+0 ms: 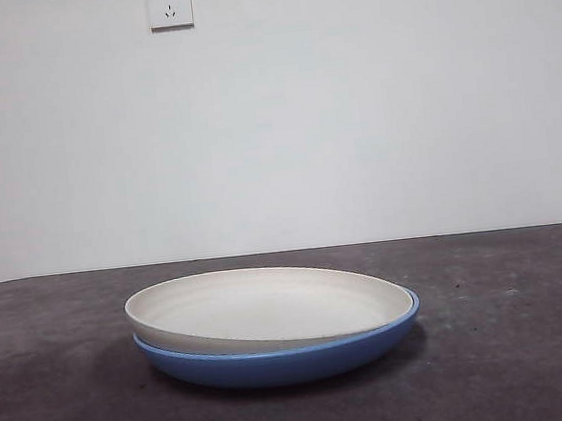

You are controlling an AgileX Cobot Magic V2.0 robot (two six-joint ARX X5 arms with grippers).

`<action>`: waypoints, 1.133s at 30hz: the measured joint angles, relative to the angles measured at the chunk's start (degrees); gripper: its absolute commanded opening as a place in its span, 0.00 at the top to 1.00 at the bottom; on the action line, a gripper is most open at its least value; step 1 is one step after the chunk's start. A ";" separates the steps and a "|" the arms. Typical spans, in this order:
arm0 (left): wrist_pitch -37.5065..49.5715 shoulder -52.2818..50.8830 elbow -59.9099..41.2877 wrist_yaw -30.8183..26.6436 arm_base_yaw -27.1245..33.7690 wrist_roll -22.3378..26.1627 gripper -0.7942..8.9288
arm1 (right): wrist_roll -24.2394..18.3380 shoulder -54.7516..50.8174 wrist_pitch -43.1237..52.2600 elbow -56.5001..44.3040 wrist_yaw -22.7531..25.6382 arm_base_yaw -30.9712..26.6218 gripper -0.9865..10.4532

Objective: Pick up the white plate, put it on the blue plate, put it on desk

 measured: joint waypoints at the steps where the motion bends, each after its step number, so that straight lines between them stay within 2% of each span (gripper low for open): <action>1: 0.00 0.00 0.00 0.00 0.00 0.00 0.59 | 0.00 0.00 0.00 -0.04 0.00 0.00 0.49; 2: -0.02 0.00 0.00 0.00 0.00 0.00 0.76 | -0.02 0.00 0.00 -0.09 0.00 0.00 0.65; 3: 0.00 0.00 0.00 0.00 0.00 -0.02 0.94 | 0.11 0.00 -0.02 -0.11 0.00 0.00 0.88; 4: -0.02 0.00 0.00 0.00 0.00 -0.13 0.89 | 0.07 0.00 0.00 -0.11 0.04 0.00 0.92; 5: 0.00 0.00 0.00 0.00 0.00 -0.26 0.90 | 0.07 0.00 0.00 -0.11 0.02 0.00 0.88; 26: 0.04 0.00 -0.02 0.00 0.15 -1.64 0.90 | 0.02 0.00 0.66 -0.11 0.02 0.00 0.88; 29: 0.02 -0.13 -0.13 0.07 3.32 -1.64 0.90 | 0.02 0.00 0.66 -0.11 0.02 0.00 0.88; 34: 3.54 -1.44 -3.52 1.33 13.49 -1.64 0.90 | 0.02 0.00 0.66 -0.11 0.02 0.00 0.88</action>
